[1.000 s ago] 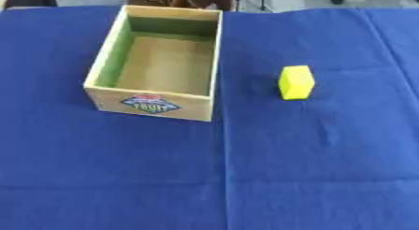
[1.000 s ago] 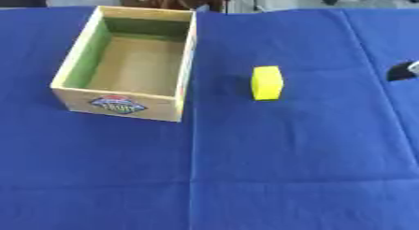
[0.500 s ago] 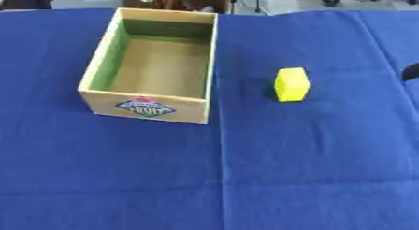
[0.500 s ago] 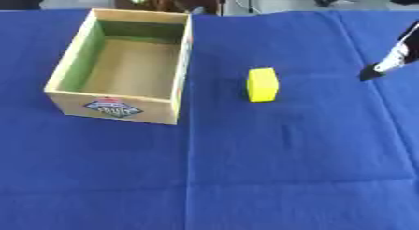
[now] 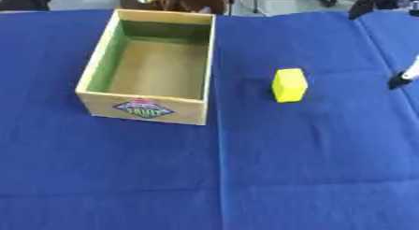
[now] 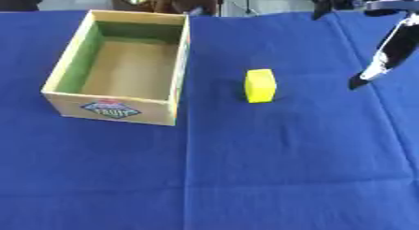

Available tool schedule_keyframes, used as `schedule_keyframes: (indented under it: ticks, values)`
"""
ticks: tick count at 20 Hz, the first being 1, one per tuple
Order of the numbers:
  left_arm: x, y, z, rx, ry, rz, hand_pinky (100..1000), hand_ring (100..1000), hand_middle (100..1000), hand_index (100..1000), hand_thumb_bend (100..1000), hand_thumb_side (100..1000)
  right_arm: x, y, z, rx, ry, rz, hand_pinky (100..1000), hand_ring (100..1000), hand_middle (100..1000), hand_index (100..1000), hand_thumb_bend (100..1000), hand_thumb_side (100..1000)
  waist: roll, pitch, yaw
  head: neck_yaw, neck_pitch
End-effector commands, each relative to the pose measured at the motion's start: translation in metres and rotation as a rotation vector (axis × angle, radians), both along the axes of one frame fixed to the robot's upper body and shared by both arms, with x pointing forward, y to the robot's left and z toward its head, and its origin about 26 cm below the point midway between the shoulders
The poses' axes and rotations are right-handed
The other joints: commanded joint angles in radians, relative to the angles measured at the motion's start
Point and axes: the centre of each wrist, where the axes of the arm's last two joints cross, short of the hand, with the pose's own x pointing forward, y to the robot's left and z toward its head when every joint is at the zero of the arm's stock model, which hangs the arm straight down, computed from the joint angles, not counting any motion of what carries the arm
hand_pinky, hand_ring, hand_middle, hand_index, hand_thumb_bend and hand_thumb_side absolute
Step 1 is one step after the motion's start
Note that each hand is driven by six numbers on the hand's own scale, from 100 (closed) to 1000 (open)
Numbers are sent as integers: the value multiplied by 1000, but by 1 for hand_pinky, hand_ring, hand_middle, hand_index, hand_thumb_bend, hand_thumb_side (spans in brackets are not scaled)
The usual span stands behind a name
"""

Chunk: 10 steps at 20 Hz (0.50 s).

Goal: Pick up objects on the table and place them in the box.

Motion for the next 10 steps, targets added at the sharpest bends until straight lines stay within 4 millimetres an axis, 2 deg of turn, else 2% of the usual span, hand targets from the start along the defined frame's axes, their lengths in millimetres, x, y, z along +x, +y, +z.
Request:
schedule_keyframes:
  ticks: [1,6,10]
  values:
    - [-2,-1,7,14,-25,-11,478,572,639,783,100,1000,2,5,12,-14,16,2,894,929,886,1000,796,449,1,-18,1,-6,-12]
    - [-2,-2,6,12,-21,-16,478,572,639,783,100,1000,16,22,13,-18,65,-6,891,926,862,1000,785,403,3,-18,5,-13,-11]
    - [-2,-3,6,10,-21,-19,478,572,639,783,100,1000,28,29,12,10,110,-66,885,920,842,999,767,374,2,-17,8,-16,-11]
